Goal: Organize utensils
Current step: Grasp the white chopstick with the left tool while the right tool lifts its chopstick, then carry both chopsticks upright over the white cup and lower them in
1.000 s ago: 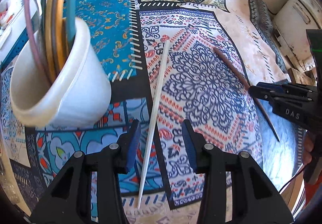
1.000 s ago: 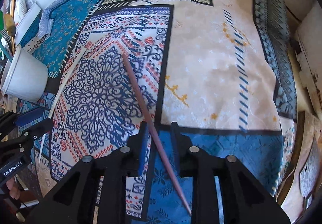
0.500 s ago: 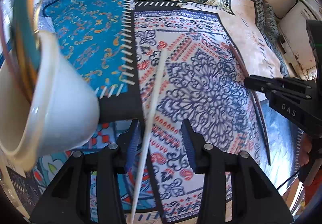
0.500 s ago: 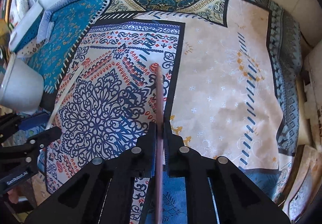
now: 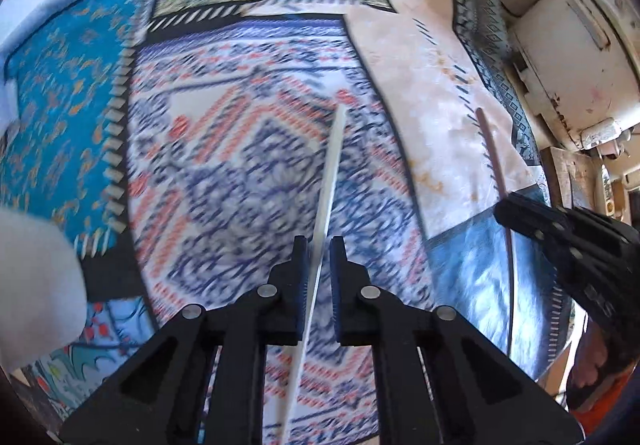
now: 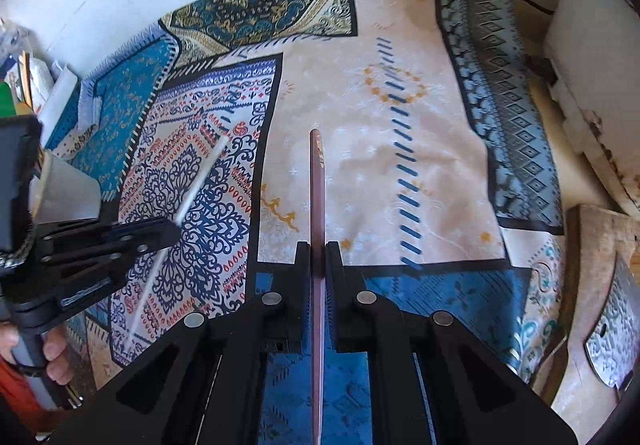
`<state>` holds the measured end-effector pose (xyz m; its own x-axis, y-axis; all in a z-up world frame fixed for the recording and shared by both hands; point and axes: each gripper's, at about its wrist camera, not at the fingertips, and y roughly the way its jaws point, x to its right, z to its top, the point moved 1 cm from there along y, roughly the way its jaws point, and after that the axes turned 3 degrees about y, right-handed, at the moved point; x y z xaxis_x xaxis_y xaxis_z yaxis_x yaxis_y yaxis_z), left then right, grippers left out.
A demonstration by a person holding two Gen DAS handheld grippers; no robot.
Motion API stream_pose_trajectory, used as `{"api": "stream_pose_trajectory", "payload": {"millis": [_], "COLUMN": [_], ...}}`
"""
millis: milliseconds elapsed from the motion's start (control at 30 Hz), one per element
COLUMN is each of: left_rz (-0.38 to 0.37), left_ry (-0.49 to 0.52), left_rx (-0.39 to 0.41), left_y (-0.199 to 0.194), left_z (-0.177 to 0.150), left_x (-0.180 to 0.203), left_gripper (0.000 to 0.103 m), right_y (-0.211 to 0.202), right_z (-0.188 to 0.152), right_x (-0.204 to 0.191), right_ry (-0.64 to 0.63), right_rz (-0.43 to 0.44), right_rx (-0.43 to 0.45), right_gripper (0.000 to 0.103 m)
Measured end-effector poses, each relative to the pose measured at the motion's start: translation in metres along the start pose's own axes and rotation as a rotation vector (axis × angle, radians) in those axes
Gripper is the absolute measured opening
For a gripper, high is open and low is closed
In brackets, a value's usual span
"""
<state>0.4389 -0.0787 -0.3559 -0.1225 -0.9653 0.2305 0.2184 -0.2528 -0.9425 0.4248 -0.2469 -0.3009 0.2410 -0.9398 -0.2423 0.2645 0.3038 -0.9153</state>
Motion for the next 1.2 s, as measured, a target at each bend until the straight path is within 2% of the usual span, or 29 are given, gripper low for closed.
{"api": "stream_pose_trajectory", "payload": {"millis": [167, 367, 500, 667, 900, 1100, 1200], "left_rz": [0.056, 0.098, 0.138, 0.133, 0.113, 0.088, 0.101], "left_ry": [0.082, 0.143, 0.230, 0.201, 0.132, 0.076, 0.068], "left_rx": [-0.008, 0.003, 0.021, 0.017, 0.116, 0.238, 0.314], "left_y": [0.010, 0.020, 0.028, 0.022, -0.029, -0.094, -0.133], "left_z": [0.018, 0.035, 0.041, 0.036, 0.019, -0.003, -0.014], "left_x": [0.028, 0.045, 0.058, 0.051, 0.031, 0.022, 0.017], "left_gripper": [0.009, 0.009, 0.006, 0.004, 0.004, 0.004, 0.004], "right_y": [-0.027, -0.036, -0.046, -0.057, -0.079, -0.100, -0.111], "right_z": [-0.008, -0.015, -0.019, -0.018, -0.013, -0.010, -0.007], "right_x": [0.016, 0.020, 0.023, 0.016, -0.001, -0.027, -0.044], "right_ry": [0.022, 0.048, 0.058, 0.063, 0.049, 0.018, -0.005], "right_rz": [0.018, 0.027, 0.037, 0.053, 0.081, 0.108, 0.130], "right_rx": [0.039, 0.057, 0.073, 0.103, 0.168, 0.227, 0.258], "right_gripper": [0.007, 0.007, 0.007, 0.007, 0.007, 0.006, 0.006]}}
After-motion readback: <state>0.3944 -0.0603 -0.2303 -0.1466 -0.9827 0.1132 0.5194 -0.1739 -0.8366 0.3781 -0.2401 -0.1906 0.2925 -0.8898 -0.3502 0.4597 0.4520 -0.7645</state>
